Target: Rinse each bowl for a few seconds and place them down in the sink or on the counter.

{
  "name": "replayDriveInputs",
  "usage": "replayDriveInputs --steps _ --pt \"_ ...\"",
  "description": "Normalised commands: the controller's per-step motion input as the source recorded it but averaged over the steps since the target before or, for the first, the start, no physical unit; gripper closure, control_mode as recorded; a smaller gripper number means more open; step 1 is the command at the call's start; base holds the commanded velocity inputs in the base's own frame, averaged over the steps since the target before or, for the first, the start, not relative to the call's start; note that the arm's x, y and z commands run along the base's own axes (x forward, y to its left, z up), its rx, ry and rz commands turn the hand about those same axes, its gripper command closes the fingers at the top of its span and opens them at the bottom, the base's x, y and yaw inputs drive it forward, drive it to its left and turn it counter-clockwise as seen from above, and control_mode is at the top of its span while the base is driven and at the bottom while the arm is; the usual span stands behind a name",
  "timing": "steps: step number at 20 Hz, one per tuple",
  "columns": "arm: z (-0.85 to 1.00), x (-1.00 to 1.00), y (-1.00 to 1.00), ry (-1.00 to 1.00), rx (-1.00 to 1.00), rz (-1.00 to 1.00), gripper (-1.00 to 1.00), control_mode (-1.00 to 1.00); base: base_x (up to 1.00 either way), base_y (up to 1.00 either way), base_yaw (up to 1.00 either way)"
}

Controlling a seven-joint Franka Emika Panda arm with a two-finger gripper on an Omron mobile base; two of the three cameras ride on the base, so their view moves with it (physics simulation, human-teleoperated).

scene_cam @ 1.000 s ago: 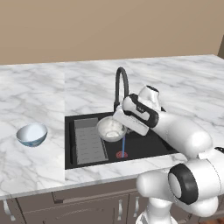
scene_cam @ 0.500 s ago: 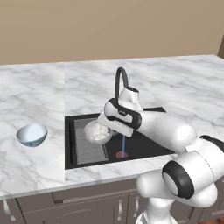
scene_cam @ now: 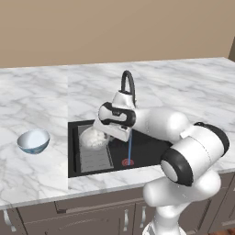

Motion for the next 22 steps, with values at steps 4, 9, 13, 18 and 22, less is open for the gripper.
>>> replayDriveInputs --steps 4,9,13,18,22 --pt "-0.22 0.22 0.20 0.00 -0.06 -0.01 1.00 -1.00 0.00 0.00 0.00" --pt "-0.22 0.11 0.08 -0.01 -0.05 -0.04 1.00 -1.00 0.00 0.00 0.00" --pt "-0.23 0.04 0.00 -0.04 0.00 -0.08 1.00 -1.00 0.00 0.00 0.00" --pt "-0.27 0.04 0.01 -0.03 0.00 -0.08 1.00 -1.00 0.00 0.00 0.00" --pt "-0.28 0.00 0.01 -0.05 0.01 -0.10 1.00 -1.00 0.00 0.00 0.00"
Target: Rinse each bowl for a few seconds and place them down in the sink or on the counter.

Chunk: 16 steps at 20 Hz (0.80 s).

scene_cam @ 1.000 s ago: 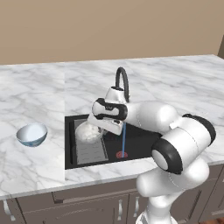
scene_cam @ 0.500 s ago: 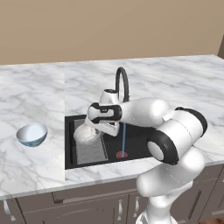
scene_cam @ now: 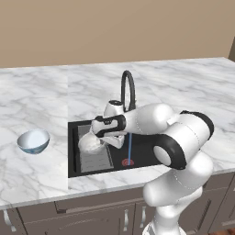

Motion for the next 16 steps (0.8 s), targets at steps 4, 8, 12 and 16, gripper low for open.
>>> replayDriveInputs --steps 4,8,12,16 --pt "-0.26 0.01 0.13 -0.06 0.00 -0.10 1.00 -1.00 0.00 0.00 0.00" --pt "-0.22 0.05 0.21 -0.06 0.00 -0.06 1.00 -1.00 0.00 0.00 0.00" --pt "-0.27 0.06 0.19 -0.05 0.00 -0.04 1.00 -1.00 0.00 0.00 0.00" --pt "-0.30 0.02 0.07 -0.04 0.00 0.00 1.00 -1.00 0.00 0.00 0.00"
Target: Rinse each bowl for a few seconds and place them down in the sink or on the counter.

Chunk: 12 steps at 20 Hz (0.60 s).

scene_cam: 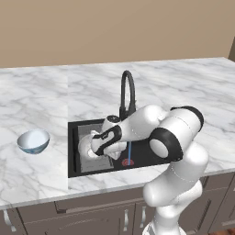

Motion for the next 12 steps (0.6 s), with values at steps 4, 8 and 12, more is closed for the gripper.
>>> replayDriveInputs --steps 4,8,12 --pt "-0.30 0.00 0.01 -0.04 0.00 0.00 1.00 -1.00 0.00 0.00 0.00" --pt "-0.25 0.01 0.08 -0.03 0.00 0.00 1.00 -1.00 0.00 0.00 0.00" --pt "-0.19 0.01 0.13 0.00 0.00 0.00 1.00 -1.00 0.00 0.00 0.00"
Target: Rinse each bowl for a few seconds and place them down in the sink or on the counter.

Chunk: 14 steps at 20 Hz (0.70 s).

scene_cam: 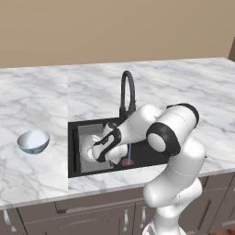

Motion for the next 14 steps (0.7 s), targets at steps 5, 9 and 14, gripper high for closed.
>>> replayDriveInputs --steps 5,9,14 --pt "-0.08 -0.06 0.03 0.00 0.00 0.00 1.00 -1.00 0.00 0.00 0.00" --pt "0.00 -0.35 0.00 0.00 0.01 -0.02 1.00 -1.00 0.00 0.00 0.00" --pt "0.00 -0.56 -0.04 0.00 0.05 -0.04 1.00 -1.00 0.00 0.00 0.00"
